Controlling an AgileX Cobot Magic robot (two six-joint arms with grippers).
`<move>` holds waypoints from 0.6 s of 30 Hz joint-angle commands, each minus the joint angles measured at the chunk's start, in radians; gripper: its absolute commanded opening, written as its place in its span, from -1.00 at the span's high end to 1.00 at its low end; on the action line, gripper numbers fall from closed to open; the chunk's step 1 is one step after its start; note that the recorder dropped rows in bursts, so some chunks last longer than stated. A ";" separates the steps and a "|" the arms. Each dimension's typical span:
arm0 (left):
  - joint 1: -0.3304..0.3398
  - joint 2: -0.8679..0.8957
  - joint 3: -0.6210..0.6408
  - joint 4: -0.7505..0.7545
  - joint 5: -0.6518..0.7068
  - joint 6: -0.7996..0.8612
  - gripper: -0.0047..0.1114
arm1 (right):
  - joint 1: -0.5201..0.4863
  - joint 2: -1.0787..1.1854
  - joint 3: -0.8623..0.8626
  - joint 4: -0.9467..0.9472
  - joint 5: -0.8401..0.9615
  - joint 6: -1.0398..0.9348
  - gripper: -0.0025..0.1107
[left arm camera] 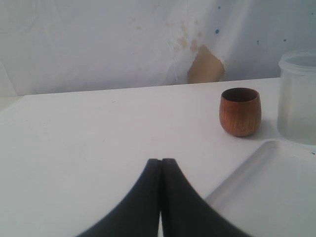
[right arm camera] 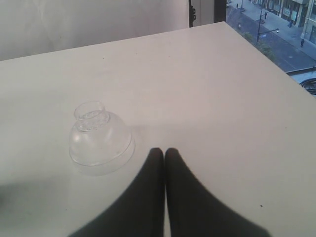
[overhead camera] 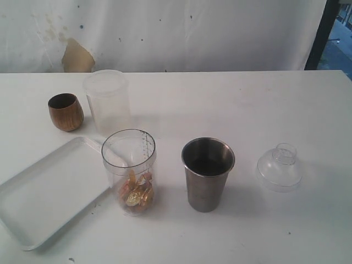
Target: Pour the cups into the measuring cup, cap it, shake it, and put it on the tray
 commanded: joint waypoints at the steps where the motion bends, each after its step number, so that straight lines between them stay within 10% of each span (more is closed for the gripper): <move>1: -0.006 -0.005 0.005 0.004 -0.008 0.001 0.92 | 0.001 -0.004 0.002 -0.003 -0.005 0.004 0.96; 18: -0.006 -0.005 0.005 0.004 -0.008 0.001 0.92 | 0.001 -0.004 0.002 -0.013 -0.017 -0.008 0.96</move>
